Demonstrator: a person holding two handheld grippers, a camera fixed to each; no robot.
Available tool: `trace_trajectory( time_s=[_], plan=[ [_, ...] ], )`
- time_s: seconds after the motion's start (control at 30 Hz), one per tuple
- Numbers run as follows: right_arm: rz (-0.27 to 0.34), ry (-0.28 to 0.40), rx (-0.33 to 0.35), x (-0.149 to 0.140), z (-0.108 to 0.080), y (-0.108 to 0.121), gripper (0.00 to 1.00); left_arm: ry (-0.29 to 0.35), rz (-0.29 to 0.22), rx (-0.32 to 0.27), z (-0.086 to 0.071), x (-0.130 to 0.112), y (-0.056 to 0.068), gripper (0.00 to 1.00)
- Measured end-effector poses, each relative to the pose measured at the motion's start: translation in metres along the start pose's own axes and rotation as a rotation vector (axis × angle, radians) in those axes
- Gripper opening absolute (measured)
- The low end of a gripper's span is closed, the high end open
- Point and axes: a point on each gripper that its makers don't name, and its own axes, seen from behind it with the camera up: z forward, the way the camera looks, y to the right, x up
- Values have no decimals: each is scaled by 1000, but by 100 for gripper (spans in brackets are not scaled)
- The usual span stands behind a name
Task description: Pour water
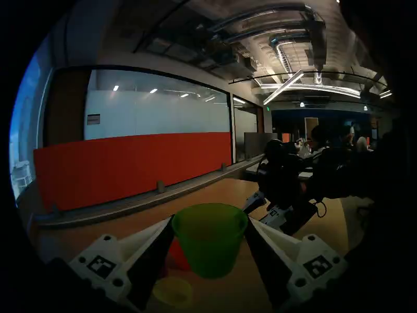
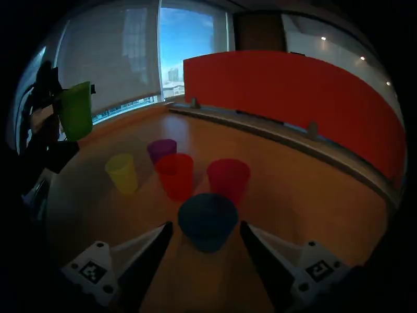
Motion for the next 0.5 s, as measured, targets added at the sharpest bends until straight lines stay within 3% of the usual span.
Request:
trace_trajectory(
  time_s=[0.5],
  plan=[
    [-20,-43,6,-11,25,1,100,-12,-15,5,-3,-8,-4,89]
  ],
)
